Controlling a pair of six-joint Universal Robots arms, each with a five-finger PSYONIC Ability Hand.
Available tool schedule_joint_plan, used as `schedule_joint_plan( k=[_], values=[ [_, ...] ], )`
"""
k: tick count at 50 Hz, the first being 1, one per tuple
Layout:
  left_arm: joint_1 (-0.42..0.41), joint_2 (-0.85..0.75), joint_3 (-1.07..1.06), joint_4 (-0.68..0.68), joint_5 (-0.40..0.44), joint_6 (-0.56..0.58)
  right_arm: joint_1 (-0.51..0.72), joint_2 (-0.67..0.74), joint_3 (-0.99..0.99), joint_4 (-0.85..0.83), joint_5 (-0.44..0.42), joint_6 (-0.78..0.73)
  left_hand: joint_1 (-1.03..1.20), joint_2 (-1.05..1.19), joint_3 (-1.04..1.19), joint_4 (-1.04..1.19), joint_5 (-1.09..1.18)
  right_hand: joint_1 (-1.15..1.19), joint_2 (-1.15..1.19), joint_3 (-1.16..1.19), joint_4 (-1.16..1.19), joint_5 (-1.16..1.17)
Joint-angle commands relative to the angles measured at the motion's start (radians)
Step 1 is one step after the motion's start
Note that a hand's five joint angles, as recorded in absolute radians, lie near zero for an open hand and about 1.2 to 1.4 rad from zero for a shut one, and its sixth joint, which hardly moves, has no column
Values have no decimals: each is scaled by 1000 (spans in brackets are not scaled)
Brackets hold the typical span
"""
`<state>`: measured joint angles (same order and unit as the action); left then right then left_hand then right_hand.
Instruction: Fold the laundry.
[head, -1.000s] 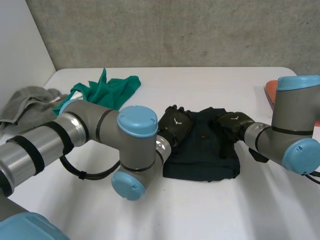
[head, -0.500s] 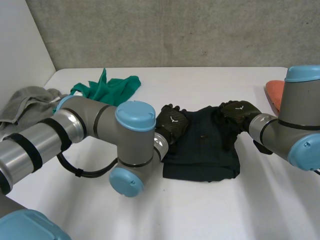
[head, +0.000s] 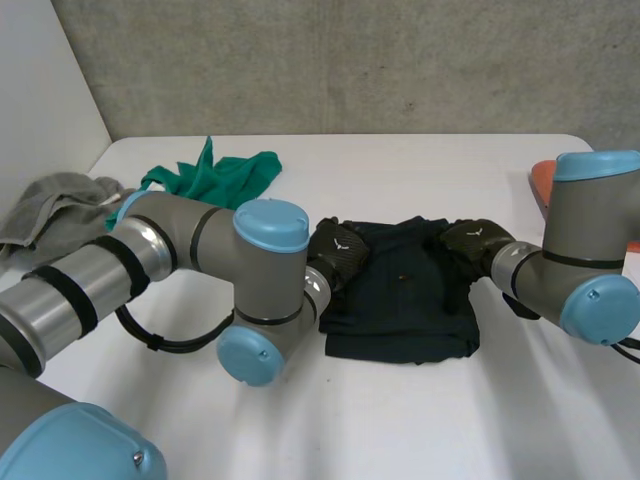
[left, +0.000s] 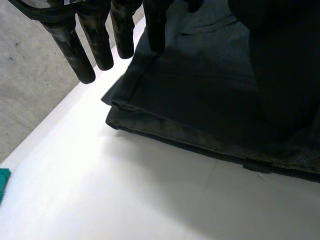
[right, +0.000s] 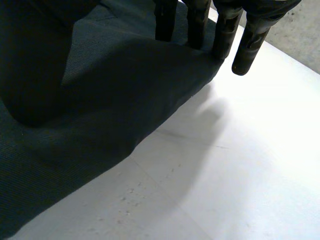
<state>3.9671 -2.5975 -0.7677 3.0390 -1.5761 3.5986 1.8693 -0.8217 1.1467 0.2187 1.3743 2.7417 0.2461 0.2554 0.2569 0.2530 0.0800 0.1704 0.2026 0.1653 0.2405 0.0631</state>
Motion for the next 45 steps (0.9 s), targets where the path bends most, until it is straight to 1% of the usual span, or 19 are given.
schedule_joint_plan(
  k=[1,2,4,6,11,12,14,15,16,18,19,21,22,23,26,27,35,40,45],
  values=[
    [1,114,-70,-8,5,-12,-5,-106,33,5,65,-50,-44,-53,-55,-51,-53,4,-28,9,-66,-63],
    [4,166,-109,-6,7,-14,-4,-129,44,2,69,-50,-59,-68,-70,-66,-67,4,-28,9,-66,-63],
    [7,217,-148,1,8,-14,2,-193,82,-21,78,-43,-68,-77,-79,-75,-76,4,-28,9,-66,-63],
    [12,282,-194,20,8,-14,4,-227,119,-56,78,-37,-68,-77,-79,-75,-76,4,-28,9,-66,-63],
    [18,419,-281,30,13,-35,11,-312,315,-226,63,-30,-68,-77,-79,-75,-76,4,-28,9,-66,-63],
    [30,465,-315,30,25,-61,14,-330,349,-246,62,-31,-71,-80,-82,-78,-79,4,-28,9,-66,-63],
    [46,505,-350,30,51,-90,22,-388,443,-298,45,-36,-68,-77,-79,-75,-76,4,-28,9,-66,-63],
    [56,526,-369,30,74,-110,25,-401,474,-315,40,-30,-68,-77,-79,-75,-76,4,-28,9,-66,-63],
    [72,556,-398,30,117,-142,28,-410,507,-334,37,-28,-62,-71,-73,-69,-70,4,-28,9,-66,-63],
    [87,582,-423,29,162,-173,53,-418,589,-393,29,-27,-59,-68,-70,-66,-67,4,-28,9,-66,-63],
    [102,608,-445,27,209,-207,66,-418,612,-418,28,-28,-59,-68,-70,-66,-67,4,-28,9,-66,-63],
    [116,634,-466,27,249,-236,100,-412,660,-478,26,-27,-56,-65,-67,-63,-64,4,-28,9,-66,-63],
    [125,646,-475,27,269,-250,122,-407,698,-543,28,-27,-53,-62,-64,-60,-62,4,-28,9,-66,-63],
    [142,668,-493,26,297,-274,131,-404,712,-573,26,-28,-50,-59,-61,-57,-59,4,-28,9,-66,-63],
    [162,685,-510,26,323,-299,145,-392,754,-662,34,-28,-47,-57,-58,-54,-56,4,-28,9,-66,-63],
    [171,689,-518,23,330,-305,145,-384,757,-668,34,-28,-44,-54,-55,-51,-53,4,-28,9,-66,-63],
    [172,694,-538,23,331,-307,153,-292,745,-702,32,-28,-44,-54,-55,-51,-53,4,-28,9,-66,-63],
    [172,695,-538,23,334,-308,157,-244,726,-769,40,-37,-44,-54,-55,-51,-53,4,-28,9,-66,-63],
    [172,695,-538,23,334,-308,157,-192,674,-789,43,-48,-44,-54,-55,-51,-53,4,-28,9,-66,-63]
  ],
)
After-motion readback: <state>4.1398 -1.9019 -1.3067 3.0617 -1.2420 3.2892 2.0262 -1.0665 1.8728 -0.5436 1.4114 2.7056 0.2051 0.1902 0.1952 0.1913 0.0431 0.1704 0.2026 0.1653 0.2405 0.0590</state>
